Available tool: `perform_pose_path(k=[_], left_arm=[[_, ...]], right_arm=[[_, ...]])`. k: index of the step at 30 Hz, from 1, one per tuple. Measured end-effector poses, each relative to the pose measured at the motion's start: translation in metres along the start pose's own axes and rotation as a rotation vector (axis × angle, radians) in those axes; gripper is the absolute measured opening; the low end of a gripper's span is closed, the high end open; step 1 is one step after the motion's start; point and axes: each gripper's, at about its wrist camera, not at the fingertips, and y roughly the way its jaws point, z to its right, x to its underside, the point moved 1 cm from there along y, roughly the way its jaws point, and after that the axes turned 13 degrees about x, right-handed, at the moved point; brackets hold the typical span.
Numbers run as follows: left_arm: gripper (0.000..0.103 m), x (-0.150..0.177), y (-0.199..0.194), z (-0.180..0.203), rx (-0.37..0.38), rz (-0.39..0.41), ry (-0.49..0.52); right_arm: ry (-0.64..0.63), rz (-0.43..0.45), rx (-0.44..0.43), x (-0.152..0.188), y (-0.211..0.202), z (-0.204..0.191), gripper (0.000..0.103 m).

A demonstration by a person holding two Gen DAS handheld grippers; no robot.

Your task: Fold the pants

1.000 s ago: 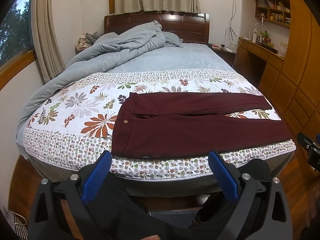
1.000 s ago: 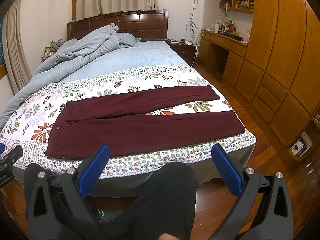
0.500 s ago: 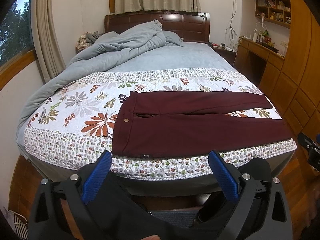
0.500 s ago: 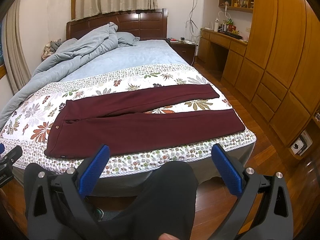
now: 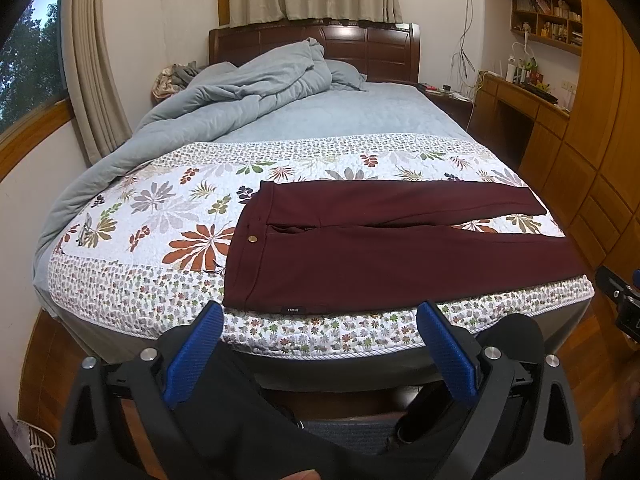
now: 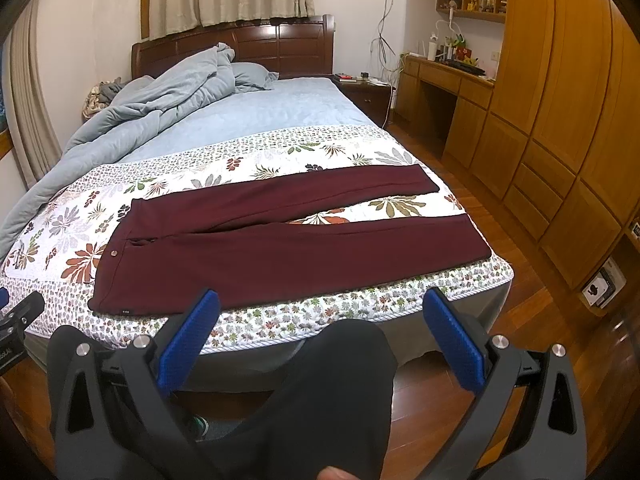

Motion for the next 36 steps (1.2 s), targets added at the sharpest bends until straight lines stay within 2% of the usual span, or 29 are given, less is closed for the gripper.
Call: perform_pose_path(k=[36], left_arm=[[0.098,0.0034,0.0031,0.0023,-0.005,-0.002,0.003]], right_arm=[[-0.002,-0.016,0.006,0.0053,0.0063,-0.0034,0.101]])
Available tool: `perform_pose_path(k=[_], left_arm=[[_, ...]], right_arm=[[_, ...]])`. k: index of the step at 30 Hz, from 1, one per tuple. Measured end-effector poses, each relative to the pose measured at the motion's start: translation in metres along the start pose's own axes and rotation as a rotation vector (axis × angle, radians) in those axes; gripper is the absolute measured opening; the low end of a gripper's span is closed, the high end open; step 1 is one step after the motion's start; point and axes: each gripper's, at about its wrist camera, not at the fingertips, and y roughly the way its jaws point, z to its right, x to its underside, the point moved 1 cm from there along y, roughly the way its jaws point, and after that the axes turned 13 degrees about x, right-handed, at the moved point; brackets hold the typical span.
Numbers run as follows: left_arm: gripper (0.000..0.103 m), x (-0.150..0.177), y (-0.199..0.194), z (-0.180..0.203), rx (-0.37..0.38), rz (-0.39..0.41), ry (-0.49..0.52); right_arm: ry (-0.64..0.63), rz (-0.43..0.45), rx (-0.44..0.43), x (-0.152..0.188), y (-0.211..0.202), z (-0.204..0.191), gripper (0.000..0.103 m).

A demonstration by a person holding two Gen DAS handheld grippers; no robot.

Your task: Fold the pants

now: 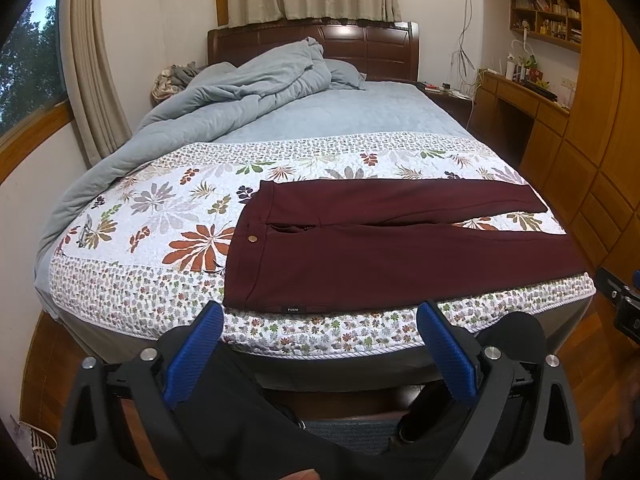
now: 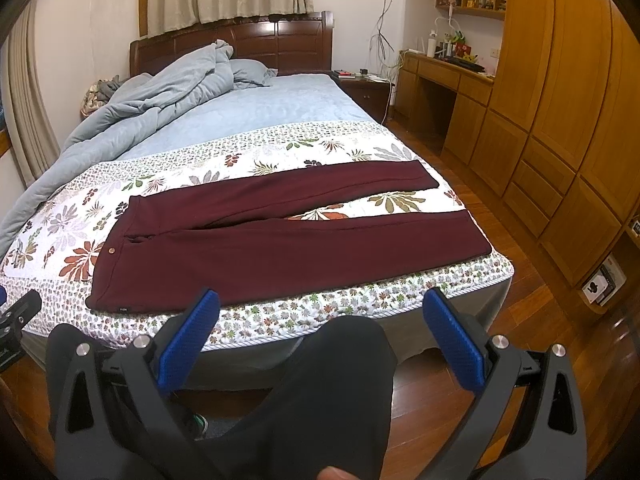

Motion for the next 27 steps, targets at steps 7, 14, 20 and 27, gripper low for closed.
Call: perform_pose_path(k=[7,14,20,27], left_arm=[[0.098,-0.002,0.012,-0.008,0.049,-0.006,0.011],[0.098,-0.009,0.066,-0.077,0.307,-0.124,-0.031],[0.098,-0.011,0.120,-0.161,0.307,-0.191,-0.162],[0.098,-0.024,0.190,-0.214,0.292,-0.246,-0.285]], right_arm=[[-0.037,0.010,-0.001,-0.002,0.012,-0.003,0.101],[-0.157,-0.015,-0.106,-0.004,0.073,-0.003,0.101],[-0.145,-0.161,-0.189,-0.004,0.135,-0.003,0.101],[-0.114,-0.303,-0.287,-0.012,0.206,-0.013,0.101]])
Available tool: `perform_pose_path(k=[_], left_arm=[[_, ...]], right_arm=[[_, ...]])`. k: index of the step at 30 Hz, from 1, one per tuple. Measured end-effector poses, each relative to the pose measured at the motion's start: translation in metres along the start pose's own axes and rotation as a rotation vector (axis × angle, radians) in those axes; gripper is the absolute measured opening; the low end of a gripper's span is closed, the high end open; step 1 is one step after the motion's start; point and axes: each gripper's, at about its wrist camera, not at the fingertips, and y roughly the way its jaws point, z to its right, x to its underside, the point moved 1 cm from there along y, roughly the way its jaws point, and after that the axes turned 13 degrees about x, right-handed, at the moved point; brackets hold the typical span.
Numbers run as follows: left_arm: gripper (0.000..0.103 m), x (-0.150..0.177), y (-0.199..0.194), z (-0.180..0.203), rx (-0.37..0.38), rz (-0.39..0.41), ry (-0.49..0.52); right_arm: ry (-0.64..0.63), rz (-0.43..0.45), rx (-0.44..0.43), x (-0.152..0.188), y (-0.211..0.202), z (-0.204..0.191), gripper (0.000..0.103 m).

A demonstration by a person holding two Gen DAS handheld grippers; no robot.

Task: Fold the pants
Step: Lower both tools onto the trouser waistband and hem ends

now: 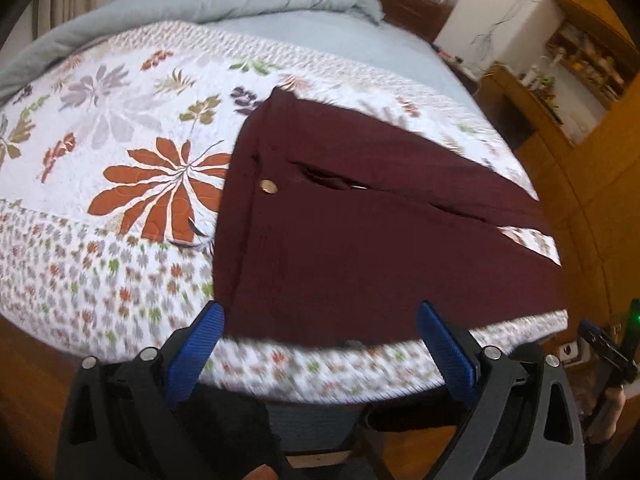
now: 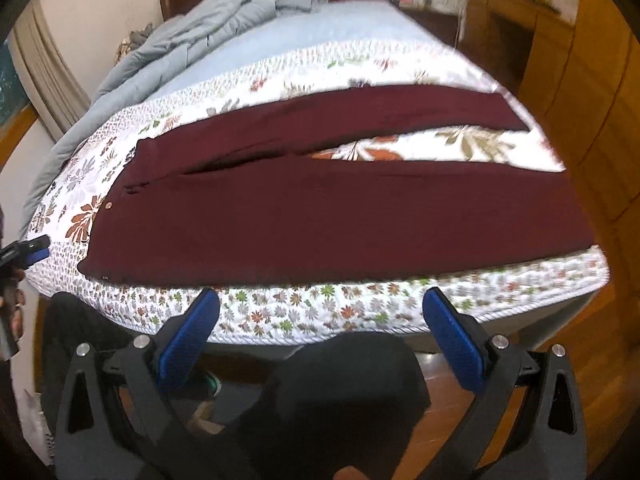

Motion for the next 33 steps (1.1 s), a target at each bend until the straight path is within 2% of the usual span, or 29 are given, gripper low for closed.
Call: perform_pose_path(k=[3,5,6,7,8,11,15,18,21,25,28,29,30,32,33], left_arm=[[0.098,-0.032,0.025,-0.021,0.006,-0.021,-0.026],[0.098,-0.063,0.037,-0.034,0.052,0.003,-0.032],[0.098,-0.086,0.044,-0.044,0.102,0.024,-0.029],[0.098,-0.101,0.052,-0.049,0.139,0.023,-0.019],[0.098,-0.119,0.063,-0.056,0.166,0.008,-0.011],[0.098,-0.169,0.099,-0.080,0.145,-0.040,-0.028],[0.098,-0.224,0.145,-0.107,0.119,-0.084,-0.062],[0.098,-0.248,0.172,-0.121,0.121,-0.101,-0.087],[0.098,-0.265,0.197,-0.124,0.124,-0.132,-0.073],[0.098,-0.273,0.226,-0.114,0.092,-0.206,0.020],[0.095,-0.268,0.231,-0.105,0.021,-0.249,0.128],[0.093,-0.267,0.231,-0.103,0.001,-0.253,0.148],[0.081,-0.266,0.232,-0.102,-0.005,-0.256,0.155],[0.062,-0.266,0.226,-0.101,0.014,-0.253,0.153],[0.047,-0.266,0.223,-0.102,0.027,-0.250,0.148]], right_arm=[[-0.019,-0.050,-0.003,-0.019,0.027,0.008,0.101],[-0.028,-0.064,0.027,-0.032,0.043,0.017,0.101],[-0.027,-0.081,0.027,-0.042,0.054,0.025,0.101],[-0.014,-0.101,0.000,-0.052,0.064,0.035,0.101],[0.009,-0.111,-0.063,-0.062,0.073,0.044,0.101],[0.060,-0.124,-0.151,-0.084,0.092,0.064,0.101],[0.073,-0.131,-0.144,-0.114,0.110,0.080,0.101],[0.096,-0.168,-0.176,-0.127,0.124,0.086,0.101],[0.106,-0.177,-0.166,-0.134,0.137,0.089,0.101],[0.117,-0.206,-0.156,-0.133,0.155,0.090,0.101],[0.118,-0.209,-0.162,-0.131,0.161,0.095,0.101],[0.114,-0.209,-0.165,-0.131,0.160,0.096,0.101],[0.103,-0.206,-0.171,-0.134,0.158,0.098,0.101],[0.090,-0.191,-0.198,-0.147,0.153,0.108,0.101],[0.092,-0.185,-0.223,-0.154,0.151,0.114,0.101]])
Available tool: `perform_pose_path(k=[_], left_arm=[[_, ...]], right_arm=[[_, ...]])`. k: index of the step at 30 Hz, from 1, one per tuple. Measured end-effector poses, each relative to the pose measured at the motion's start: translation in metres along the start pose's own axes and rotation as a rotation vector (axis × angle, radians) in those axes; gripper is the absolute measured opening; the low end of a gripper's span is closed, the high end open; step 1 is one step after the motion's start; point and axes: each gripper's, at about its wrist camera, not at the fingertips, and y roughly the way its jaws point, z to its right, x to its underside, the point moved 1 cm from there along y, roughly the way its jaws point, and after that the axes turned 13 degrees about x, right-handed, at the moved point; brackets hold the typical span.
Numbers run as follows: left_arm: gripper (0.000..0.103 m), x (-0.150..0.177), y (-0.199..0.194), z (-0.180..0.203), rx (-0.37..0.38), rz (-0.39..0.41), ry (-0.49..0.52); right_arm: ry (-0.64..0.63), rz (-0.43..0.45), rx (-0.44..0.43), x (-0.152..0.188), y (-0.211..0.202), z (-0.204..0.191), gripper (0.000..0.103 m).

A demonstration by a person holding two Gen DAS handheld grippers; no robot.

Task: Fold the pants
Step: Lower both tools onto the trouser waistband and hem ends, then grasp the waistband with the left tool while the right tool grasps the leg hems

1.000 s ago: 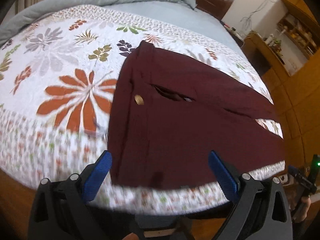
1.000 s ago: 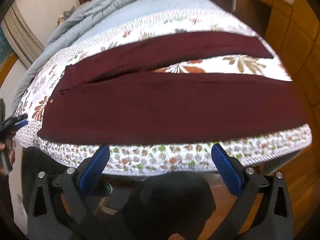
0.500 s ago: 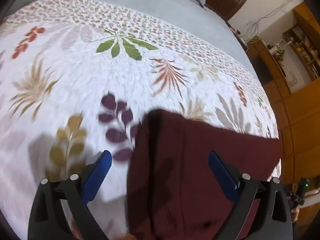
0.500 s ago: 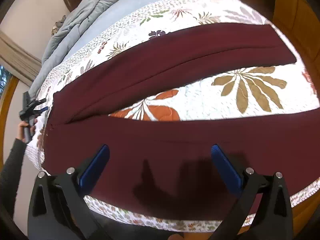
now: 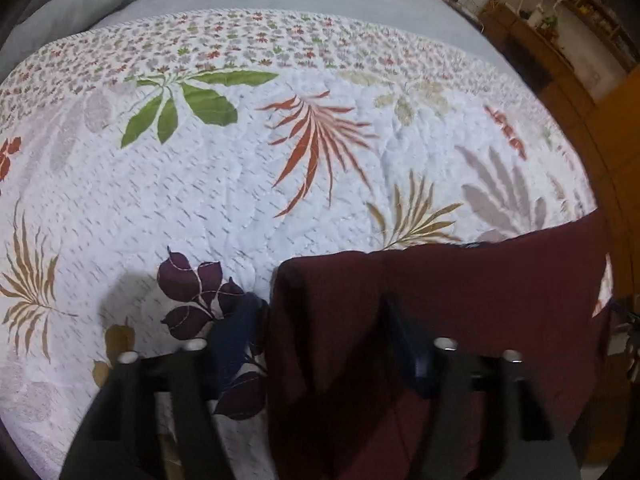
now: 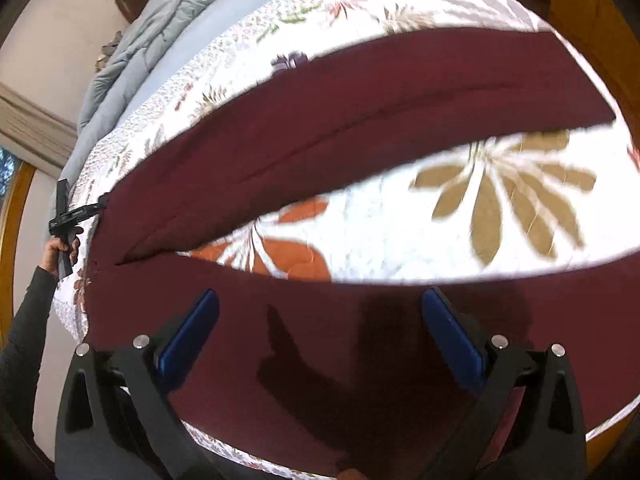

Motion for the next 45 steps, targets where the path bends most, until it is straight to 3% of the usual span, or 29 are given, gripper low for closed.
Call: perform_pose_path(k=[1,5,10,12,13,17,23,28,30,33,34,35,41,45], left_arm=[[0.043,0.000,-0.002,0.002,0.037,-0.004,0.003],[0.042,0.001,0.001,-0.002,0.044,-0.026,0.007],[0.054,-0.001,0.006,-0.011,0.121,-0.010,-0.049],[0.055,0.001,0.007,-0.011,0.129,0.002,-0.050],[0.054,0.001,0.007,-0.012,0.134,0.007,-0.053],[0.054,0.001,0.004,-0.019,0.171,0.027,-0.100],[0.071,-0.002,0.008,-0.018,0.180,0.054,-0.148],[0.070,-0.005,0.010,-0.017,0.175,0.057,-0.166],[0.054,-0.006,0.010,-0.016,0.151,0.056,-0.161],[0.033,-0.007,0.007,-0.019,0.142,0.067,-0.185],[0.031,-0.007,0.007,-0.016,0.134,0.069,-0.176],[0.029,-0.007,0.007,-0.012,0.119,0.072,-0.167],[0.026,-0.003,-0.010,0.001,0.096,0.136,-0.165],[0.027,-0.001,-0.019,0.011,0.054,0.138,-0.156]], right_arm=[[0.001,-0.003,-0.030,-0.008,-0.004,0.007,0.101],[0.055,0.002,-0.152,-0.064,-0.026,0.062,0.100],[0.148,0.063,-0.086,-0.139,-0.047,0.151,0.098],[0.186,0.056,-0.071,-0.160,-0.041,0.181,0.086],[0.192,0.034,-0.068,-0.169,-0.035,0.191,0.068],[0.153,-0.046,0.001,-0.191,0.006,0.213,0.081],[0.139,-0.079,-0.007,-0.204,0.051,0.227,0.081],[0.051,-0.108,-0.017,-0.211,0.068,0.224,0.085],[0.027,-0.119,-0.033,-0.215,0.068,0.221,0.083],[0.032,-0.126,-0.024,-0.217,0.065,0.228,0.060],[0.039,-0.119,-0.027,-0.218,0.060,0.232,0.039],[0.048,-0.117,-0.051,-0.217,0.057,0.233,0.026],[0.034,-0.027,-0.035,-0.212,0.018,0.229,0.026],[0.033,-0.011,-0.013,-0.203,0.007,0.222,0.026]])
